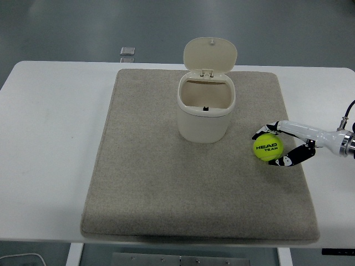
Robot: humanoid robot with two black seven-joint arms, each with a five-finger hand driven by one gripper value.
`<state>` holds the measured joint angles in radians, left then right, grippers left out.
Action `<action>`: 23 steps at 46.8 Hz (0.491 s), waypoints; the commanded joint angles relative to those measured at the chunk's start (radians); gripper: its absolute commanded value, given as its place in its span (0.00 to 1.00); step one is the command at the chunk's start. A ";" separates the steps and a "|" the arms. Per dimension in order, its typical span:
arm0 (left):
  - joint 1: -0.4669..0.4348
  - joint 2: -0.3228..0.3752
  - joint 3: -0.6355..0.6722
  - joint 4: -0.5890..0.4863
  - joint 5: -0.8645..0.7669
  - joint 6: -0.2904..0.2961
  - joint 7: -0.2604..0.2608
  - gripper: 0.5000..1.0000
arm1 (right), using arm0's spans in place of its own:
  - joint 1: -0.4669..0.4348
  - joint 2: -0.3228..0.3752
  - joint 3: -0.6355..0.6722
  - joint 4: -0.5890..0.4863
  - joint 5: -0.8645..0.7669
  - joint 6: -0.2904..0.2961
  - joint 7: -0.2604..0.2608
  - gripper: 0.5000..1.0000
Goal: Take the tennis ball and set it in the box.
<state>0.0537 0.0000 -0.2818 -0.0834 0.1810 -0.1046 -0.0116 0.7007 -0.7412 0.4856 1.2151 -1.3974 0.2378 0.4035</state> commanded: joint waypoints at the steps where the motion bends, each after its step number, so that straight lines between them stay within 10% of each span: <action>1: 0.000 0.000 0.000 -0.001 0.000 0.000 -0.001 0.98 | 0.003 -0.001 0.001 0.000 0.003 0.000 0.000 0.30; 11: 0.000 0.000 0.000 -0.001 0.000 0.000 0.001 0.98 | 0.022 -0.001 0.018 0.001 0.018 0.011 0.014 0.00; 23: 0.000 0.000 0.001 -0.001 0.000 -0.001 -0.001 0.98 | 0.089 -0.017 0.021 0.004 0.075 0.024 0.072 0.00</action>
<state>0.0538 0.0000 -0.2816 -0.0833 0.1810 -0.1054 -0.0117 0.7696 -0.7540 0.5068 1.2196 -1.3396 0.2542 0.4745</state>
